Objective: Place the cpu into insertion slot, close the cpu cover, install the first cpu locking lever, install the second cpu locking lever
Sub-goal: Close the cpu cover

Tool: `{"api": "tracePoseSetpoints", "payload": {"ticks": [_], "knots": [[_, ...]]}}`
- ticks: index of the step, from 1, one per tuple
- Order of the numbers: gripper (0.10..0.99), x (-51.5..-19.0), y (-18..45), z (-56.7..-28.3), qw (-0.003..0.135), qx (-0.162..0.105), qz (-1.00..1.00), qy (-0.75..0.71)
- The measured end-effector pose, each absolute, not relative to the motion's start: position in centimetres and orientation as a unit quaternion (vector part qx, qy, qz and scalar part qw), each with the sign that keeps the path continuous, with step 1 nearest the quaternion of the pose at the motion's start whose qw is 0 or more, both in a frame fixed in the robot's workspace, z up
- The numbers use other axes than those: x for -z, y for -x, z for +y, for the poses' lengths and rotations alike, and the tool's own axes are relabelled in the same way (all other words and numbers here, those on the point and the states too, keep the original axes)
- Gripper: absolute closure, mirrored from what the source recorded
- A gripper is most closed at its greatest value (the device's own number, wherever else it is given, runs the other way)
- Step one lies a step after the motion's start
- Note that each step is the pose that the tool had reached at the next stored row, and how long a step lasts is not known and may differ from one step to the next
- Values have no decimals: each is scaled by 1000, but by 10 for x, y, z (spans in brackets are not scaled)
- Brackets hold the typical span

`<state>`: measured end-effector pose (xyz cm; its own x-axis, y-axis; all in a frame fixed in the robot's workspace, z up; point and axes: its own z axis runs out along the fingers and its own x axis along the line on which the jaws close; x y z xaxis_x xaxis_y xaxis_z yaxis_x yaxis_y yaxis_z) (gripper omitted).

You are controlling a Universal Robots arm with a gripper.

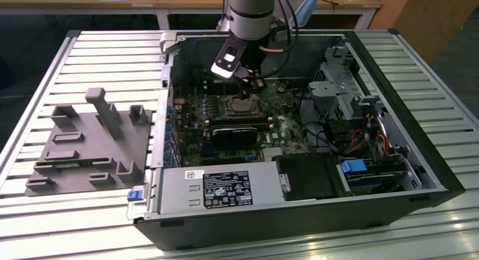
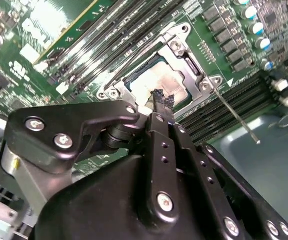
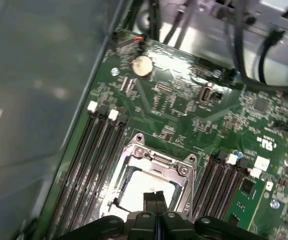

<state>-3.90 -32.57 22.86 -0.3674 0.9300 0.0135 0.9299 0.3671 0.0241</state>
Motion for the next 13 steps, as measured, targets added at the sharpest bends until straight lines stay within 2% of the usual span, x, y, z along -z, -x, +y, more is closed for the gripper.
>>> {"api": "tracePoseSetpoints", "payload": {"ticks": [13], "knots": [[980,-228,39,-326,0,-14,887,-461]]}}
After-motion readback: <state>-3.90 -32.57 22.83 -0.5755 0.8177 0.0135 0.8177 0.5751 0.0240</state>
